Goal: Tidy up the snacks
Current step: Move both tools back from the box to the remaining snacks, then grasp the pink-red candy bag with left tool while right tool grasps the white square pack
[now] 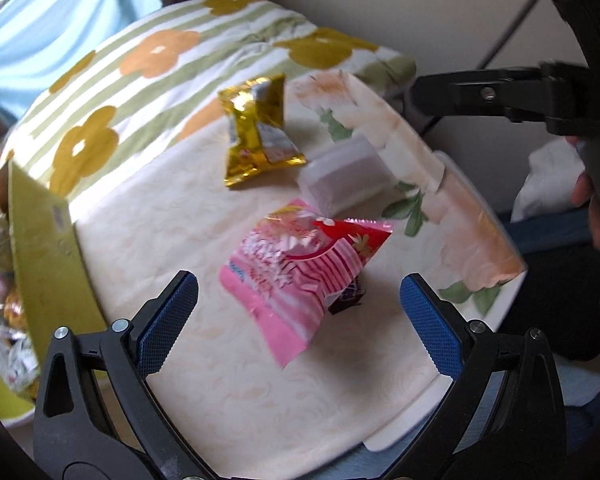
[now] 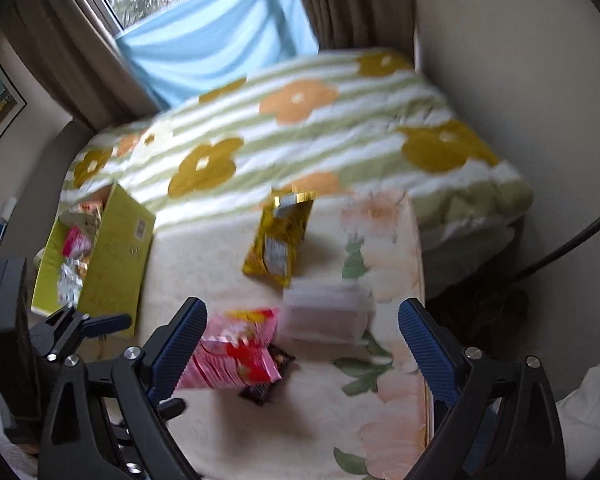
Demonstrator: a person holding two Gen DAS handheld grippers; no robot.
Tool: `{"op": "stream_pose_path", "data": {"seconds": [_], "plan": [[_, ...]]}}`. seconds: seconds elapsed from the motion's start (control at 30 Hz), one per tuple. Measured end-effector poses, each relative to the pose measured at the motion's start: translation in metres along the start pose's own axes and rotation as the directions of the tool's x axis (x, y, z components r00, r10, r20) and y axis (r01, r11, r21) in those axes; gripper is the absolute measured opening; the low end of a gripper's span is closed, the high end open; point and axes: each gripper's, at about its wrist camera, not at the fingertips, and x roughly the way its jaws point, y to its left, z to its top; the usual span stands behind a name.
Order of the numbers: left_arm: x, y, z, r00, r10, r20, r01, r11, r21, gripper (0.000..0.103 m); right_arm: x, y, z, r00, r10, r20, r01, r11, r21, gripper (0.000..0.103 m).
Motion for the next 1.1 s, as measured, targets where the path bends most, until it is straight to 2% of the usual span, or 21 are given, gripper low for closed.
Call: {"op": "stream_pose_path", "data": {"seconds": [0.07,0.2,0.43,0.53,0.57,0.7,0.77,0.9,1.1], "plan": [[0.013,-0.007,0.0,0.999,0.031,-0.012,-0.031,0.999,0.035,0.101,0.017,-0.006,-0.002,0.999,0.012,-0.052,-0.012,1.0,0.001,0.096],[0.038,-0.016,0.002,0.997,0.075,-0.03,-0.073,0.993,0.088,0.101,0.049,-0.01,-0.009,0.995,-0.021,-0.1,0.018,0.999,-0.026,0.096],[0.077,-0.012,0.008,0.993,0.099,-0.069,-0.09,0.988,0.125,0.101,0.089,-0.018,-0.012,0.992,-0.026,-0.12,0.028,0.999,0.018,0.096],[0.084,-0.008,0.009,0.995,0.086,-0.049,-0.08,0.99,0.119,0.101,0.099,-0.02,-0.012,0.993,-0.019,-0.119,0.025,0.999,0.045,0.096],[0.085,-0.007,0.008,0.996,0.075,-0.047,-0.069,0.991,0.118,0.099,0.103,-0.019,-0.013,0.992,-0.02,-0.121,0.026,0.998,0.05,0.096],[0.088,-0.003,0.007,0.998,0.055,-0.044,-0.048,0.99,0.135,0.08,0.116,-0.017,-0.014,0.99,-0.028,-0.136,0.037,0.997,0.061,0.096],[0.086,0.0,0.005,0.998,0.039,-0.04,-0.033,0.989,0.142,0.076,0.12,-0.017,-0.013,0.989,-0.031,-0.142,0.041,0.996,0.074,0.096],[0.083,0.008,0.003,0.999,0.031,-0.033,-0.025,0.988,0.15,0.07,0.125,-0.013,-0.014,0.988,-0.041,-0.147,0.055,0.994,0.095,0.096],[0.074,0.014,-0.001,0.999,0.039,-0.024,-0.035,0.985,0.172,0.068,0.133,-0.009,-0.015,0.983,-0.088,-0.163,0.105,0.99,0.098,0.096]]}}
